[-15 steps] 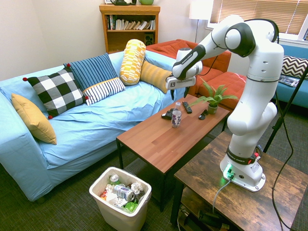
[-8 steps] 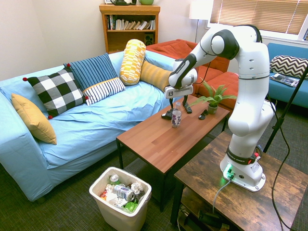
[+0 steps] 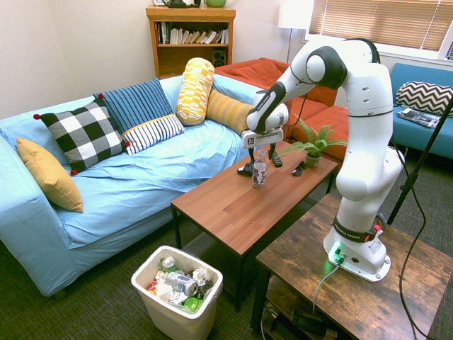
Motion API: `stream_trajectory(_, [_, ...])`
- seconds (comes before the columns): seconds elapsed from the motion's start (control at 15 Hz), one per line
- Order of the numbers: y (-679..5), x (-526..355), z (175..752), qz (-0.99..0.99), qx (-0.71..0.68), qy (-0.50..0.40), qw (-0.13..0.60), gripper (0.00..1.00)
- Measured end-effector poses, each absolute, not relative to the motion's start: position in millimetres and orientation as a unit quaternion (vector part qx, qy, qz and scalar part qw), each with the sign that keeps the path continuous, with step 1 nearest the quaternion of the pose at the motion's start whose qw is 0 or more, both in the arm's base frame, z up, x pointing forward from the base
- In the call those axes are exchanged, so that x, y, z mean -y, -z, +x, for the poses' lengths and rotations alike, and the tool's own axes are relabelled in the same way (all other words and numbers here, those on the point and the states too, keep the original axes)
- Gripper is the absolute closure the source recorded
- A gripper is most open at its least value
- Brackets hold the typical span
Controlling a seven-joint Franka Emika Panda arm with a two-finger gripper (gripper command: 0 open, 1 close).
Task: Throw the bottle in the trash bin
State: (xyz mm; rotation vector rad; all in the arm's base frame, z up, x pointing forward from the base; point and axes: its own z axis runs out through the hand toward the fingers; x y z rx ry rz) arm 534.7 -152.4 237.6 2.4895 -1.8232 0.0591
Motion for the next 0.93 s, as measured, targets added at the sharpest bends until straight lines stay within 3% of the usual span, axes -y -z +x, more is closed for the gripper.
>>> stream_trajectory(0.93, [-246.5, 153.7, 537.5, 0.808, 0.589, -0.027, 0.015, 1.00])
